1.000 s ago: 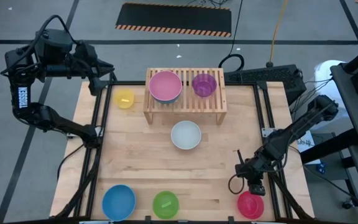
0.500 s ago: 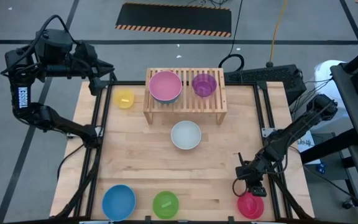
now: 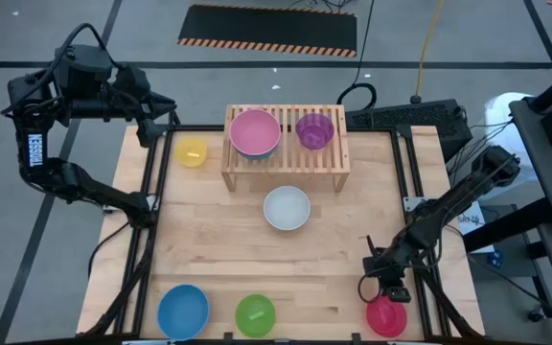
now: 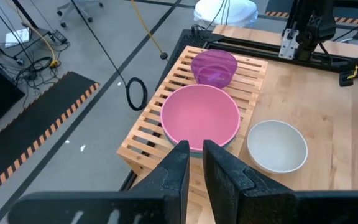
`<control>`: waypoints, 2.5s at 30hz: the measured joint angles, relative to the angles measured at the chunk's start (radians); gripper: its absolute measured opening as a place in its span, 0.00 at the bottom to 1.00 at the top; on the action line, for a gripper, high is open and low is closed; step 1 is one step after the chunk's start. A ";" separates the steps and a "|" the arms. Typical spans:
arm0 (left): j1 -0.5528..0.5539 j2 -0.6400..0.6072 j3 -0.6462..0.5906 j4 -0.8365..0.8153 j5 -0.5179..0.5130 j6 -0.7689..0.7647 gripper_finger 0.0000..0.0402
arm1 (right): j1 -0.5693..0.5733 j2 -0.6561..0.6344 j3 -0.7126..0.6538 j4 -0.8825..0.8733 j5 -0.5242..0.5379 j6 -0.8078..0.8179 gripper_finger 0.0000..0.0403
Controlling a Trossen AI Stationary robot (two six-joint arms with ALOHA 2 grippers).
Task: Place and stack bowls onto a shelf
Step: Stack the red bowl on top of the violet bowl on the shelf
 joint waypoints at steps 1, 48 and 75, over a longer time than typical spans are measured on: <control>0.000 0.000 0.000 0.000 0.000 0.000 0.13 | 0.000 0.007 0.000 0.000 0.000 0.000 0.26; 0.000 0.000 0.000 0.000 0.000 -0.029 0.13 | -0.124 0.111 0.016 0.132 0.329 0.280 0.00; 0.000 0.000 0.000 0.000 0.000 -0.023 0.13 | -0.635 0.072 0.770 -0.743 0.579 -0.416 0.00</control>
